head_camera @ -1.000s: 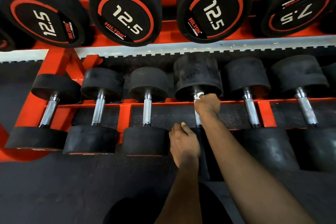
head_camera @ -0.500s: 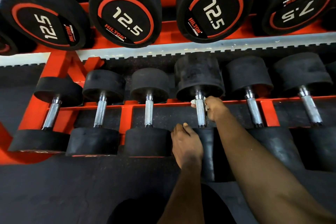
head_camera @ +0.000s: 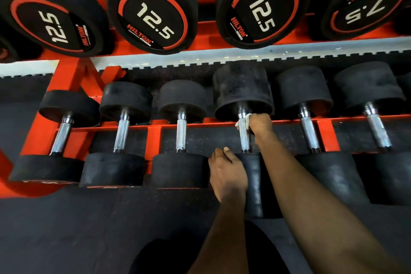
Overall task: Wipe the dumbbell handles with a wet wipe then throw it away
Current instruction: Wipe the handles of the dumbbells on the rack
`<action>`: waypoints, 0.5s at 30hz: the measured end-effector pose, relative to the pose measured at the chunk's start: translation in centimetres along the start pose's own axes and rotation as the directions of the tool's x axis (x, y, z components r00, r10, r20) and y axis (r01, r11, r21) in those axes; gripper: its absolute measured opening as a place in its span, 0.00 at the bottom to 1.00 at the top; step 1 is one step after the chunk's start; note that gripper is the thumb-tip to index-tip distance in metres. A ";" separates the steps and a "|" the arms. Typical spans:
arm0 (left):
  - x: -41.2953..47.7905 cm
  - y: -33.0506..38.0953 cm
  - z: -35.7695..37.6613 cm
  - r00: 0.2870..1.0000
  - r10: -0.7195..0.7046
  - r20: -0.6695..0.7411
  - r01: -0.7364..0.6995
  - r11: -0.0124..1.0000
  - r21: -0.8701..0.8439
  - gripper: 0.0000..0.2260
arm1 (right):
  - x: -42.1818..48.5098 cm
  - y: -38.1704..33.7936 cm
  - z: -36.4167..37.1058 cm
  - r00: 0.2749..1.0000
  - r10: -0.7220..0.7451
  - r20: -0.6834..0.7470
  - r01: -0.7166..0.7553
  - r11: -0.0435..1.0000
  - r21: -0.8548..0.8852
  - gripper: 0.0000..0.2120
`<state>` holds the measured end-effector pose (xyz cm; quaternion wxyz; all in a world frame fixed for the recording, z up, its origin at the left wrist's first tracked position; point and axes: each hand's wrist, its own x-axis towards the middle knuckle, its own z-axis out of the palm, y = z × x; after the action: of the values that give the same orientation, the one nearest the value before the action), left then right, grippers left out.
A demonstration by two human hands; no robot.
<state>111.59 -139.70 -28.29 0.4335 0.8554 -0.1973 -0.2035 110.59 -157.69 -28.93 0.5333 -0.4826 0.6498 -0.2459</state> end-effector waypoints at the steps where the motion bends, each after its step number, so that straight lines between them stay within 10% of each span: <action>1: 0.1 0.0 0.0 1.000 0.003 0.001 -0.003 1.000 0.000 0.16 | 0.4 0.1 0.0 0.995 0.063 0.074 -0.071 0.992 0.105 0.14; 5: 0.3 -0.2 0.2 1.000 -0.010 0.000 0.010 1.000 -0.001 0.16 | -1.0 -0.8 0.0 0.975 0.157 0.154 -0.196 0.940 0.280 0.20; 11: 0.1 0.0 0.1 1.000 -0.007 0.004 0.007 1.000 0.002 0.16 | -2.1 -0.9 -0.2 0.994 -0.095 -0.055 0.083 0.978 -0.193 0.14; 15: 0.0 0.0 0.1 1.000 -0.003 0.010 0.003 1.000 0.005 0.16 | -1.0 -0.1 0.4 0.989 -0.039 0.144 0.043 0.999 -0.026 0.22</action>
<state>111.50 -139.75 -28.33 0.4303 0.8557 -0.1985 -0.2078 110.99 -156.78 -28.53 0.5665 -0.5197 0.6033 -0.2123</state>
